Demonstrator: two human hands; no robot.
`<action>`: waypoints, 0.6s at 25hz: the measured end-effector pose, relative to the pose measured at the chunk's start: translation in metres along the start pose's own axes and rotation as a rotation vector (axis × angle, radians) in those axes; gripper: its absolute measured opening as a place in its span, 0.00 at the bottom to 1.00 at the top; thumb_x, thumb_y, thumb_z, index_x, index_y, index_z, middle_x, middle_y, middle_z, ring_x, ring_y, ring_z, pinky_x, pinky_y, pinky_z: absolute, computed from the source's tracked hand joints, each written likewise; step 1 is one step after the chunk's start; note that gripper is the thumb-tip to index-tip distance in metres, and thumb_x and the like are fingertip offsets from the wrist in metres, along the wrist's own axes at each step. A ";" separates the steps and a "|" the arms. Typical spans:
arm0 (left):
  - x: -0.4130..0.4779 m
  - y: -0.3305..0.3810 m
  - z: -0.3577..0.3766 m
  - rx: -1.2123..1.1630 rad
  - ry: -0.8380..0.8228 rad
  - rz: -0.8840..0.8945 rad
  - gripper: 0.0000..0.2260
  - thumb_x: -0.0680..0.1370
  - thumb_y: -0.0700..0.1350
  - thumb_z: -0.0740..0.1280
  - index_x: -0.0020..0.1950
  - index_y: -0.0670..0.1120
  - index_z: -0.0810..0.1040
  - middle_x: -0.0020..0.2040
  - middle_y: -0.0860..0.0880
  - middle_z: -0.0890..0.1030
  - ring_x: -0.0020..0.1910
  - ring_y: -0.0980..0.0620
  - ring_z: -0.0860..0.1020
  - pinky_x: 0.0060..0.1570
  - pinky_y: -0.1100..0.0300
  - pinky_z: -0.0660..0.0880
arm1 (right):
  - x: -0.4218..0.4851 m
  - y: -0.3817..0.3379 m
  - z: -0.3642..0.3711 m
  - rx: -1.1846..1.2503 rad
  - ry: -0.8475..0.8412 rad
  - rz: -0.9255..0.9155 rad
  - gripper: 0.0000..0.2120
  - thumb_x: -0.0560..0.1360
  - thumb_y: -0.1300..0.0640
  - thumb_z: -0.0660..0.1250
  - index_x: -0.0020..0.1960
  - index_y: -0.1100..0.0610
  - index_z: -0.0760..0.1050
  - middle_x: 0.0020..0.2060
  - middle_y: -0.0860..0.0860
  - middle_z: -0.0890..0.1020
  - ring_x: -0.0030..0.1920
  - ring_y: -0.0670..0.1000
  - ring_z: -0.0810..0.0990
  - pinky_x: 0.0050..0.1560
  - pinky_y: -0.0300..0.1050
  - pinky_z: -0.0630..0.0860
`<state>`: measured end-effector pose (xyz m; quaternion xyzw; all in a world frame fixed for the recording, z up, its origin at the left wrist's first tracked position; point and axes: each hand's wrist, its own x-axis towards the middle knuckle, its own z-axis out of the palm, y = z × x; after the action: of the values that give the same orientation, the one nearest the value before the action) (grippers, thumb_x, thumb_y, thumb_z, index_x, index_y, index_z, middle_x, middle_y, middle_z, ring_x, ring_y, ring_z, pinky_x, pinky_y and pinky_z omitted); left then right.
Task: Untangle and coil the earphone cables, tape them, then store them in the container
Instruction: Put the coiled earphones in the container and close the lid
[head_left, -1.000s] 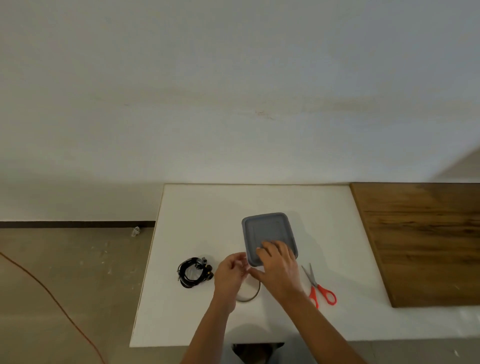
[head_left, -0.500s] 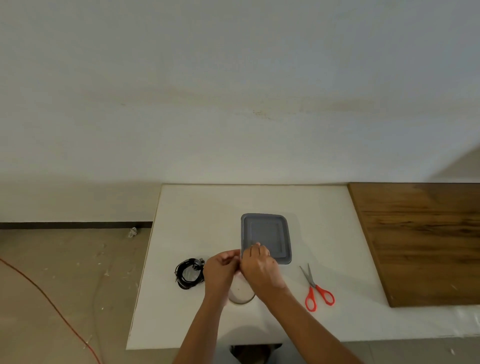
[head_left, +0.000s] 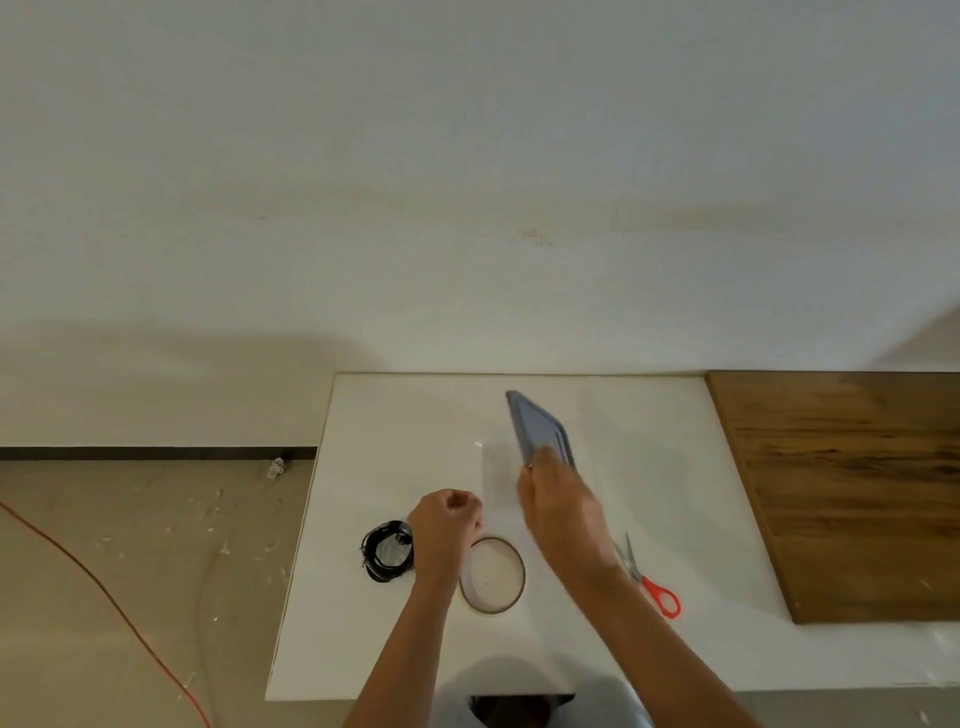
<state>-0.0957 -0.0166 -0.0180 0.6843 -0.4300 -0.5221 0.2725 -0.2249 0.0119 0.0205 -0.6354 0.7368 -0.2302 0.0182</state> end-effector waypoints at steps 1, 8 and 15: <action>0.000 0.002 -0.001 0.038 0.033 0.011 0.10 0.72 0.38 0.67 0.30 0.43 0.79 0.26 0.48 0.81 0.25 0.56 0.77 0.32 0.62 0.75 | 0.007 0.007 -0.013 0.176 0.074 0.170 0.10 0.80 0.59 0.57 0.48 0.61 0.76 0.38 0.55 0.80 0.34 0.52 0.77 0.34 0.43 0.74; 0.004 0.008 -0.012 0.107 0.079 0.024 0.08 0.76 0.38 0.65 0.39 0.40 0.82 0.33 0.46 0.82 0.26 0.60 0.78 0.26 0.75 0.69 | 0.015 0.123 0.005 1.118 0.416 1.267 0.08 0.80 0.64 0.59 0.49 0.63 0.76 0.53 0.62 0.80 0.53 0.58 0.81 0.52 0.51 0.80; -0.007 -0.006 -0.042 0.075 0.139 0.096 0.06 0.76 0.42 0.68 0.51 0.49 0.82 0.45 0.52 0.84 0.44 0.55 0.82 0.43 0.68 0.77 | -0.001 0.128 0.008 0.458 0.102 1.173 0.22 0.73 0.57 0.71 0.66 0.61 0.73 0.56 0.60 0.78 0.54 0.59 0.78 0.54 0.53 0.77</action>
<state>-0.0546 -0.0106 -0.0072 0.7071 -0.4617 -0.4433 0.3006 -0.3413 0.0215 -0.0330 -0.0941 0.8946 -0.3640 0.2417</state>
